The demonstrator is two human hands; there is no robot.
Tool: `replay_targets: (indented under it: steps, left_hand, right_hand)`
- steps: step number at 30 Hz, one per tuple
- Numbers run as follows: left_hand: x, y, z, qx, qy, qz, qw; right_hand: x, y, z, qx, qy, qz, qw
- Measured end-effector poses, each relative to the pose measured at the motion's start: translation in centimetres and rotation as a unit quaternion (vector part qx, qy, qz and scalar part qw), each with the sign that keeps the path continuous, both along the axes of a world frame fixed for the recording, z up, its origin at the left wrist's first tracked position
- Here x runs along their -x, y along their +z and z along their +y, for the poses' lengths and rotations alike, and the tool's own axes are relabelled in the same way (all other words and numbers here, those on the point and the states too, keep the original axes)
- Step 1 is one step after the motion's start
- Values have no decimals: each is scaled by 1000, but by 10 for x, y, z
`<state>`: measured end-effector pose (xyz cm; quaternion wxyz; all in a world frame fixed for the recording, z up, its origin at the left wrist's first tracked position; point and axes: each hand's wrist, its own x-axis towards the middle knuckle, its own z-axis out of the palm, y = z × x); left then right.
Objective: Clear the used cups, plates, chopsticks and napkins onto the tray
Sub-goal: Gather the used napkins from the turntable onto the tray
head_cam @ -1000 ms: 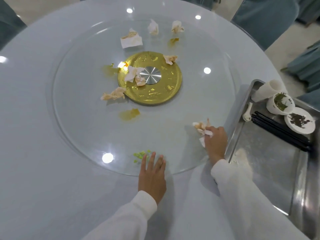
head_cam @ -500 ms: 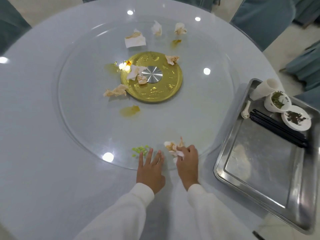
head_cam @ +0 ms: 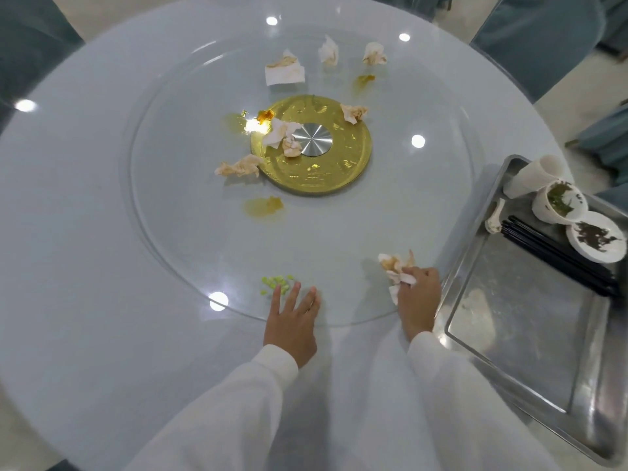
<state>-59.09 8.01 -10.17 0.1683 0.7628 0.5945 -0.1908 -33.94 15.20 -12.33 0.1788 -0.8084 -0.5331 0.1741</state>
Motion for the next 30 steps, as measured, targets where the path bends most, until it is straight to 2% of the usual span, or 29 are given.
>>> replay_targets:
  steps: [5, 8, 9, 12, 14, 18, 21, 25, 27, 30]
  left_hand:
    - [2, 2, -3, 2, -1, 9, 1000]
    - [5, 4, -3, -1, -1, 9, 1000]
    - [6, 5, -2, -1, -5, 10, 1000]
    - [10, 5, -1, 0, -9, 10, 1000]
    - [13, 5, -2, 10, -11, 7, 1000]
    - [12, 3, 0, 8, -6, -1, 1000]
    - [11, 5, 1, 1, -13, 8, 1000]
    - [20, 4, -1, -21, -45, 36, 998]
    - [23, 5, -1, -28, -51, 39, 998]
    - [22, 5, -2, -34, -56, 41, 997]
  right_hand:
    - [59, -1, -56, -31, 91, 79, 992]
    - [43, 4, -45, -26, 171, 61, 983]
    - [31, 6, -34, -26, 171, 38, 984]
    - [-6, 11, -5, -17, 51, 12, 998]
    - [-16, 9, -1, -18, 19, -3, 1000]
    - [15, 2, -18, -39, 51, 1, 998]
    - [55, -1, -42, -45, 134, 48, 989]
    - [60, 1, -43, -57, 226, 34, 972]
    - [46, 3, -30, -65, 221, 24, 973]
    - [22, 6, -1, -67, 157, 8, 985]
